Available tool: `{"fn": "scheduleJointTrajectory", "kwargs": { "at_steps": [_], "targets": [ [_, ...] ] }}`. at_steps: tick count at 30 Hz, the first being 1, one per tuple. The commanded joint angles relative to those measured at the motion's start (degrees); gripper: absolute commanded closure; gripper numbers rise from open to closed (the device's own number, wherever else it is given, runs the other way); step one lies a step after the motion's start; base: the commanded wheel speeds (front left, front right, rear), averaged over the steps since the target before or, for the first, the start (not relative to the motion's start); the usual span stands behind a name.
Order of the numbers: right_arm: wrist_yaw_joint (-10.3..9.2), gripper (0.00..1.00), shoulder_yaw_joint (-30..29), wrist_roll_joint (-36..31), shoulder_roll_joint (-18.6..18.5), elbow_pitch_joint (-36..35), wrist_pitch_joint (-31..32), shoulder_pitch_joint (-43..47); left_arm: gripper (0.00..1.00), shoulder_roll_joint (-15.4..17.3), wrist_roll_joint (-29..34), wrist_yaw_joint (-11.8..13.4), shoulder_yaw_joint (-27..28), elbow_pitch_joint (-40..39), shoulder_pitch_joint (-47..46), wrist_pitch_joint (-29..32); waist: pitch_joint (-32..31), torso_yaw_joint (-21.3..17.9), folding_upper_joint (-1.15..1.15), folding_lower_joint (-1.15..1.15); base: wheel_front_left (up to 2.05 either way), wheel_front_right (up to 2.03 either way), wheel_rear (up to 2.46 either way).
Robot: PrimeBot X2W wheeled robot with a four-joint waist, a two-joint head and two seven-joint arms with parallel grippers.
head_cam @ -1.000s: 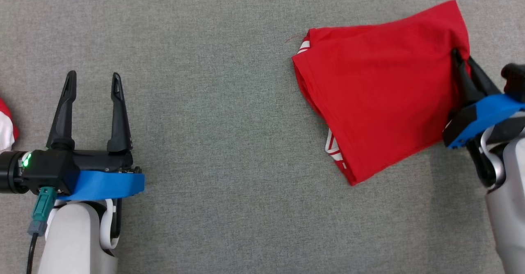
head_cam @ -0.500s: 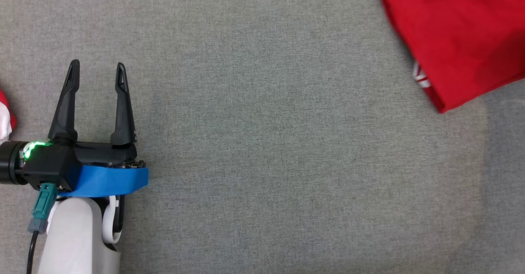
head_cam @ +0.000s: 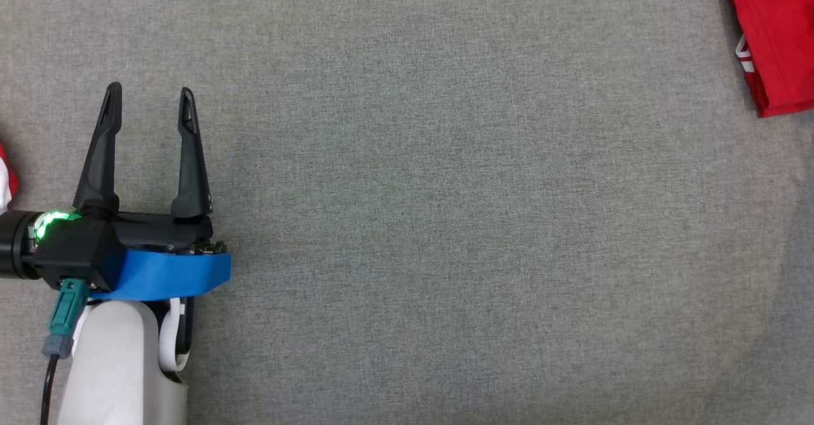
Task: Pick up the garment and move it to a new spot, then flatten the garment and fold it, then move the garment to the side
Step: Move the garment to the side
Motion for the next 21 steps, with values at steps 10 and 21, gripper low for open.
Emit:
{"fn": "scheduleJointTrajectory", "kwargs": {
  "at_steps": [10, 21],
  "targets": [
    [-0.01, 0.00, -1.07, -3.48, 1.57, -0.51, -1.50, -0.29, 0.00, -0.52, -0.30, -0.27, 0.13, 0.92, -0.87, -0.15, -1.56, 0.31, 0.00, 0.00, 0.00, 0.00, 0.00],
    [-0.01, 0.00, 5.09, -2.90, 7.11, -1.73, -9.50, 3.56, 0.00, -1.25, -0.84, 0.55, 1.25, 2.19, 4.04, -0.15, -10.10, 0.70, 0.00, 0.00, 0.00, 0.00, 0.00]
  ]
}}
